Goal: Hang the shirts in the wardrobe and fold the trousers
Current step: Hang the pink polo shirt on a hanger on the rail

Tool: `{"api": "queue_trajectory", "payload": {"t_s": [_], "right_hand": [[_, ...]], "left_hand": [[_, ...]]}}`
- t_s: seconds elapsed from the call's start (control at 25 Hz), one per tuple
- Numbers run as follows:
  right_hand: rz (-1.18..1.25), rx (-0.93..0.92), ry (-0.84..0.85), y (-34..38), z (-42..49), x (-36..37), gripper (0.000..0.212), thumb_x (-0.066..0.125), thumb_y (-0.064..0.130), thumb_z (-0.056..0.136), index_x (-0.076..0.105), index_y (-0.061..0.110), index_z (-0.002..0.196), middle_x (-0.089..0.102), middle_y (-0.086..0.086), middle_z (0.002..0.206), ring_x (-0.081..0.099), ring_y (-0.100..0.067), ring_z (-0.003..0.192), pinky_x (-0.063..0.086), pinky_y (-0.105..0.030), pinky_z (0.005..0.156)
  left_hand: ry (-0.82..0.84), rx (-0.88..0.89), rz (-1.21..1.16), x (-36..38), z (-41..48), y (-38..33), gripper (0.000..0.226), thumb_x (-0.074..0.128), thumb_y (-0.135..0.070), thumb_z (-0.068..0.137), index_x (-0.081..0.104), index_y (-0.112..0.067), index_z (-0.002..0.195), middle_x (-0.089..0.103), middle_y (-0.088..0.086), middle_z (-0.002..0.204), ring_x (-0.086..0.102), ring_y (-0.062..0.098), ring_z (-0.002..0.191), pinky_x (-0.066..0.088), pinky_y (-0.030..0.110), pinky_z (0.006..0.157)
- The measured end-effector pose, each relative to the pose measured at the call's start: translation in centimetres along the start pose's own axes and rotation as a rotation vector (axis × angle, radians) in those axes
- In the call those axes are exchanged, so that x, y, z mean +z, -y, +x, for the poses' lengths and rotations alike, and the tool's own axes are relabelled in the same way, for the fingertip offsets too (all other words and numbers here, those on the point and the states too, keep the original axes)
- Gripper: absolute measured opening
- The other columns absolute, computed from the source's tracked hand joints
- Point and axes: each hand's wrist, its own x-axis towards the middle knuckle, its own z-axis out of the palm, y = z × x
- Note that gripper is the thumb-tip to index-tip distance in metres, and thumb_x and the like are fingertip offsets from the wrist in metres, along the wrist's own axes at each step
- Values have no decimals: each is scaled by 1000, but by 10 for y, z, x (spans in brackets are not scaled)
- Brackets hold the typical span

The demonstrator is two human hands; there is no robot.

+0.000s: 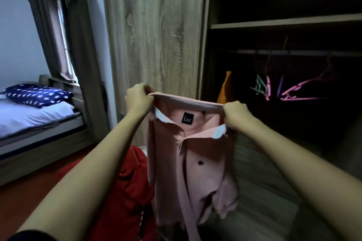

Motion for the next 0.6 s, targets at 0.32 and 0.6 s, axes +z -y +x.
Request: {"api": "queue_trajectory", "payload": {"t_s": [0.32, 0.6], "right_hand": [[110, 105, -68, -51, -6, -37, 42, 53, 13, 82, 54, 9, 124, 58, -19, 125, 55, -35, 116, 46, -36, 92], [104, 250, 2, -104, -62, -36, 31, 60, 8, 76, 68, 5, 106, 62, -18, 115, 59, -34, 107, 48, -33, 85]], "left_hand": [[351, 308, -156, 5, 5, -34, 37, 56, 2, 60, 65, -14, 92, 57, 8, 95, 55, 23, 88, 42, 21, 72], [578, 512, 84, 59, -30, -70, 36, 59, -1, 63, 77, -19, 88, 67, 14, 95, 64, 28, 90, 47, 28, 76]]}}
